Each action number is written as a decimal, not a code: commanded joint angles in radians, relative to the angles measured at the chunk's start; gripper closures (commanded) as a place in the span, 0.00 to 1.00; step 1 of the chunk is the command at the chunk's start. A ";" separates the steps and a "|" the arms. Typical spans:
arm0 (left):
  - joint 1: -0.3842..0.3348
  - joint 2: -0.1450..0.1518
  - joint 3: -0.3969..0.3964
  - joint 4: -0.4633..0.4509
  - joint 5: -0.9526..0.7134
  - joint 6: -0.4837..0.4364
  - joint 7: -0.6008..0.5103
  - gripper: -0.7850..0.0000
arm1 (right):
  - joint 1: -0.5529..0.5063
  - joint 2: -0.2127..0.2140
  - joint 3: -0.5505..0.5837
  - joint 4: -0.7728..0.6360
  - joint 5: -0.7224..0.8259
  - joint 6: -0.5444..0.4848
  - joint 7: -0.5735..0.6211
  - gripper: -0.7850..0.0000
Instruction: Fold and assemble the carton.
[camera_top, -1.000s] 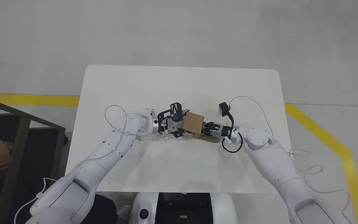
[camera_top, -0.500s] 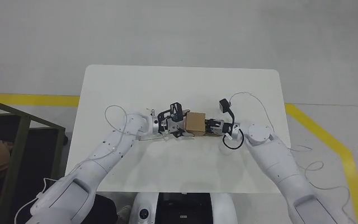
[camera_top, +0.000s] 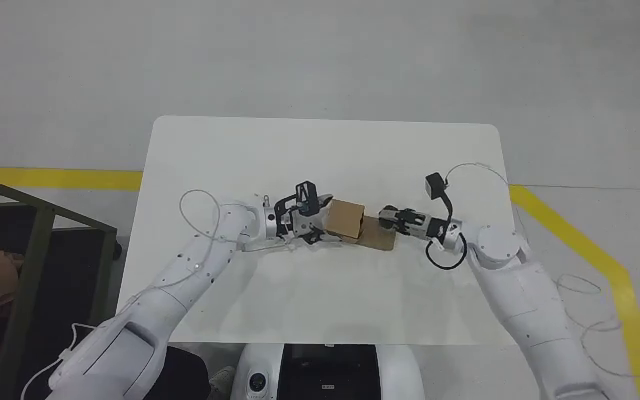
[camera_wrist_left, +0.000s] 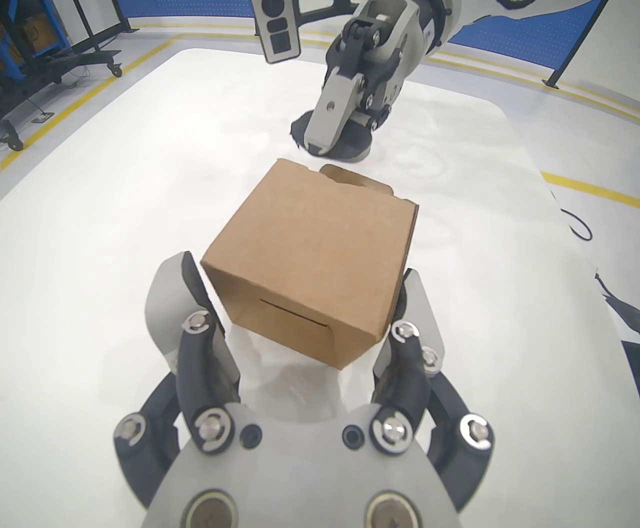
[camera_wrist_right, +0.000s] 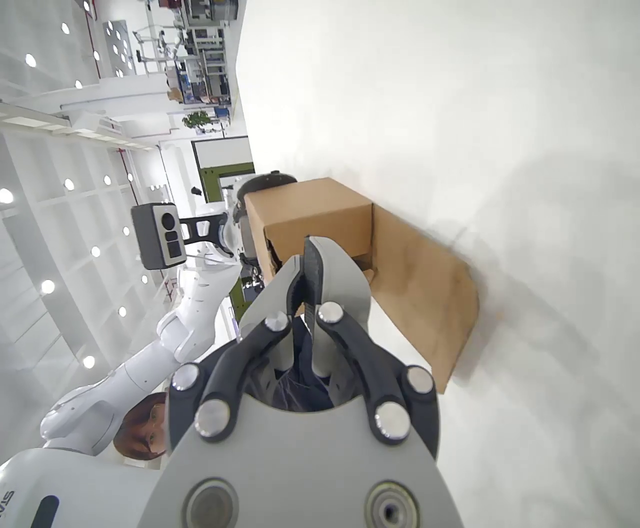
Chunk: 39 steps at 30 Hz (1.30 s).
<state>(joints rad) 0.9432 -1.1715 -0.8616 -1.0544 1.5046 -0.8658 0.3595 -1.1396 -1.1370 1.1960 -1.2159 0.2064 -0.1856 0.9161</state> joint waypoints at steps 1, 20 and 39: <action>0.006 0.004 -0.009 -0.003 -0.003 -0.003 0.003 0.14 | -0.029 0.010 0.035 -0.029 -0.021 0.030 -0.021 1.00; 0.041 0.023 -0.048 -0.064 -0.006 -0.008 -0.016 0.14 | -0.161 0.047 0.090 -0.197 -0.162 0.241 -0.020 0.64; 0.018 0.013 -0.026 -0.038 -0.020 -0.009 -0.021 0.15 | -0.078 0.036 -0.004 -0.123 -0.197 0.179 0.005 0.69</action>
<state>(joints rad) 0.9630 -1.1577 -0.8902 -1.0958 1.4849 -0.8745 0.3411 -1.2220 -1.1009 1.1949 -1.3421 0.0143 -0.0002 0.9206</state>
